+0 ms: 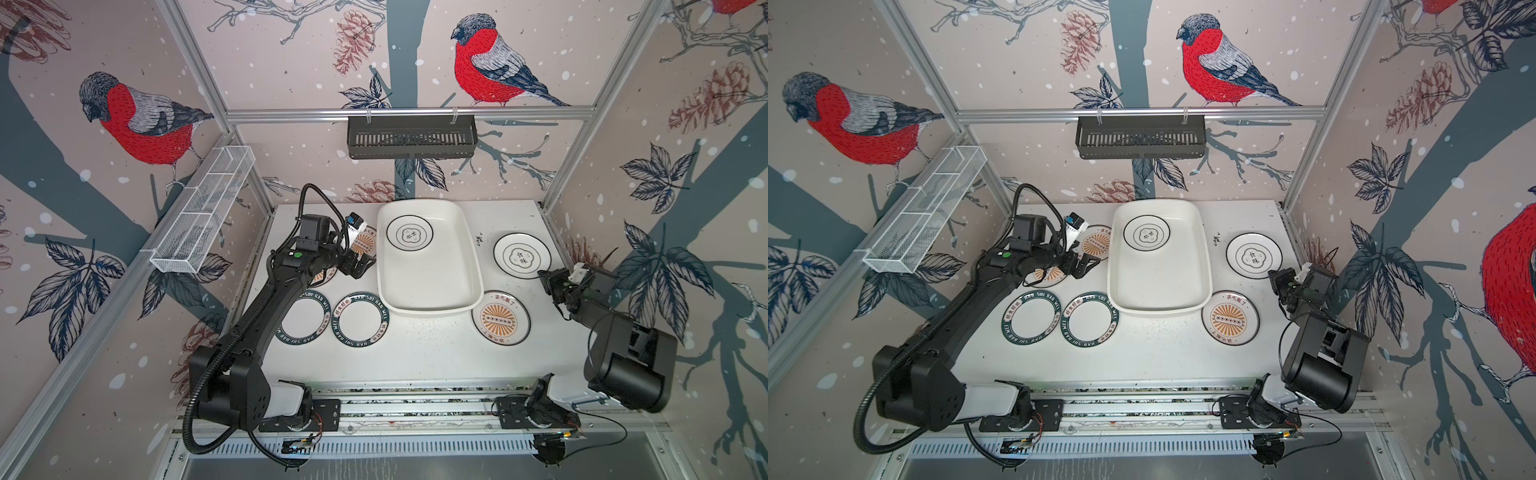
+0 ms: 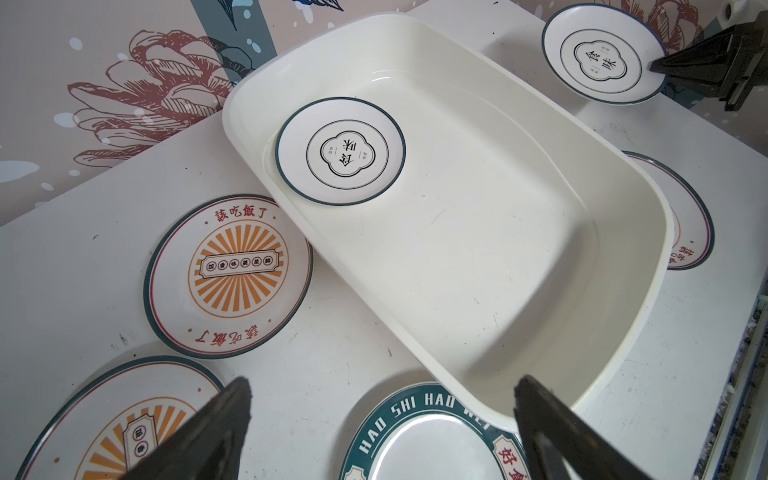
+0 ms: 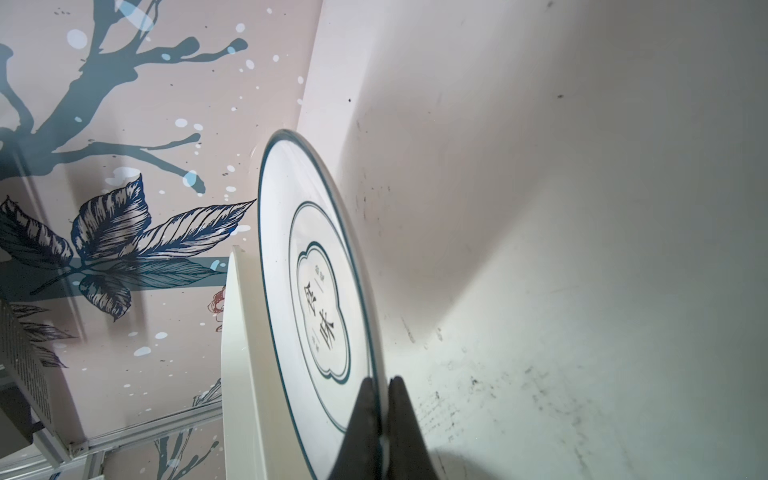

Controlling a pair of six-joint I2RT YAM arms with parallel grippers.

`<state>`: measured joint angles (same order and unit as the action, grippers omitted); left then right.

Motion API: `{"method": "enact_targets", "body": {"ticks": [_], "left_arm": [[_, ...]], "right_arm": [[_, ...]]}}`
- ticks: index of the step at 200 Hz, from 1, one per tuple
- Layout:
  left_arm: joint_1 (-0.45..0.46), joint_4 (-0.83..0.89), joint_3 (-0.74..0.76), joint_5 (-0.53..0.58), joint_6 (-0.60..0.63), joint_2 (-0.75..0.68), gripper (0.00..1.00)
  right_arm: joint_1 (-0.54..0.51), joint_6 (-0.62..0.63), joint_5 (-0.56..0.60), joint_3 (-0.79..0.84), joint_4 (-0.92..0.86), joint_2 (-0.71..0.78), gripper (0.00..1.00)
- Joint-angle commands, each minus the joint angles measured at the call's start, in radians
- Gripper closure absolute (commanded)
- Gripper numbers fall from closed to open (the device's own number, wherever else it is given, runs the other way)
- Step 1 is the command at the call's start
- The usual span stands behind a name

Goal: Place the plates into the plastic bin on the countertop
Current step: 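Carry the upright green-rimmed plate over the bin with the right gripper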

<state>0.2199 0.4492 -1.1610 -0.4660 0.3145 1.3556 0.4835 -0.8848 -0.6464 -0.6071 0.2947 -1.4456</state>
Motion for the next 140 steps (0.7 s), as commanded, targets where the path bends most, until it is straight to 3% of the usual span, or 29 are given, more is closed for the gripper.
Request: {"method": "enact_targets", "body": {"ticks": [1, 85, 140], "left_arm": [[0.003, -0.025, 0.007, 0.008, 0.018, -0.011, 0.02], [0.003, -0.033, 0.011, 0.003, 0.018, -0.033, 0.02], [0.002, -0.037, 0.007, 0.016, 0.014, -0.03, 0.02]], "right_arm": [[-0.025, 0.024, 0.002, -0.042, -0.041, 0.027, 0.99], [-0.155, 0.03, 0.062, -0.212, -0.164, 0.072, 0.99], [-0.344, 0.008, 0.143, -0.35, -0.186, 0.048, 0.99]]}}
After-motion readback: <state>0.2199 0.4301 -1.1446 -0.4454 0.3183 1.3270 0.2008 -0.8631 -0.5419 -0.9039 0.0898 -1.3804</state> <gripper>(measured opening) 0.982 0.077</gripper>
